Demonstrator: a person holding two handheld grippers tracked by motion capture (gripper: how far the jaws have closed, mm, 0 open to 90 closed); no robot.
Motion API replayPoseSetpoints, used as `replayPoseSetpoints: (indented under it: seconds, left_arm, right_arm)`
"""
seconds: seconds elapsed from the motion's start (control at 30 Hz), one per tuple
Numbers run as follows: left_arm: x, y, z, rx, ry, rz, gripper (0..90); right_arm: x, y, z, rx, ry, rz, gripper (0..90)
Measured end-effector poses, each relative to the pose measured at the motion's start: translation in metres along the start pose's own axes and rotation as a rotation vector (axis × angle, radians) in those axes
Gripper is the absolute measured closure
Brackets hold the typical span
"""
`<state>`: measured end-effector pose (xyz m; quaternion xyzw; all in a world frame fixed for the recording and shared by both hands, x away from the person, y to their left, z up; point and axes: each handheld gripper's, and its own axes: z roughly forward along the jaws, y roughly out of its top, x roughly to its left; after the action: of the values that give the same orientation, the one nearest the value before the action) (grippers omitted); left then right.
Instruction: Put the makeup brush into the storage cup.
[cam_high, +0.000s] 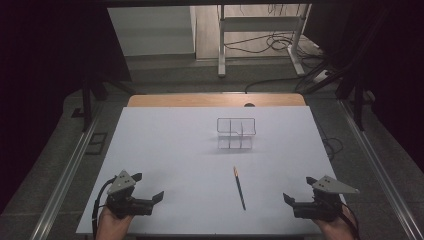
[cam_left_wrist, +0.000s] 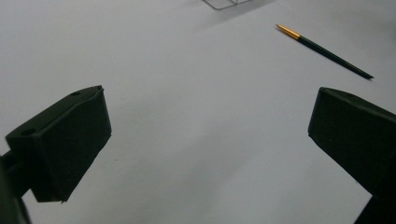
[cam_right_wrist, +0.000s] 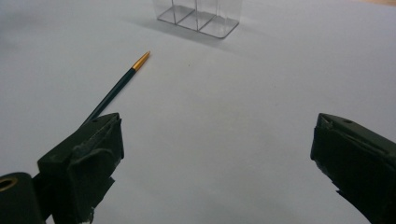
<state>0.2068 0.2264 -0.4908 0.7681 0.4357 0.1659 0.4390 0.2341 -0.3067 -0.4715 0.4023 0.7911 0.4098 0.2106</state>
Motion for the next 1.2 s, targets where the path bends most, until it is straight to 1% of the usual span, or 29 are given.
replayPoseSetpoints:
  seconds: [0.07,0.13,0.2,0.3,0.33,0.4,0.5,0.67,0.8,1.2]
  left_arm:
    - [0.0009,-0.0002,-0.0006,-0.009,0.010,0.000,0.0]
    - [0.0018,-0.0006,-0.0004,-0.013,0.005,-0.003,0.0]
    - [0.0019,-0.0008,0.0009,-0.014,-0.010,-0.003,0.0]
    - [0.0006,-0.0009,0.0029,-0.006,-0.019,0.008,0.1]
    - [-0.0004,-0.0009,0.0038,-0.005,-0.021,0.019,0.2]
    - [-0.0006,-0.0009,0.0037,-0.008,-0.024,0.021,0.2]
    - [-0.0002,-0.0010,0.0034,-0.012,-0.026,0.018,0.5]
    - [-0.0001,-0.0013,0.0047,-0.006,-0.042,0.016,1.0]
    - [0.0002,-0.0013,0.0046,-0.005,-0.043,0.016,1.1]
    - [0.0007,-0.0016,0.0053,0.003,-0.044,0.009,1.1]
  right_arm:
    - [0.0001,-0.0002,0.0011,0.011,0.009,0.002,0.8]
    - [0.0005,-0.0007,0.0028,0.026,0.016,0.006,0.0]
    - [0.0011,-0.0009,0.0039,0.034,0.016,0.002,0.0]
    - [0.0020,-0.0005,0.0047,0.032,0.023,0.002,0.0]
    - [0.0023,-0.0003,0.0049,0.031,0.024,0.001,0.0]
    - [0.0026,-0.0001,0.0049,0.032,0.020,-0.006,0.0]
    - [0.0028,-0.0001,0.0048,0.037,0.018,-0.004,0.0]
    - [0.0015,-0.0001,0.0042,0.038,0.020,0.010,0.0]
    - [0.0026,-0.0001,0.0050,0.043,0.023,0.002,0.0]
    - [0.0034,0.0019,0.0056,0.058,0.014,-0.007,0.0]
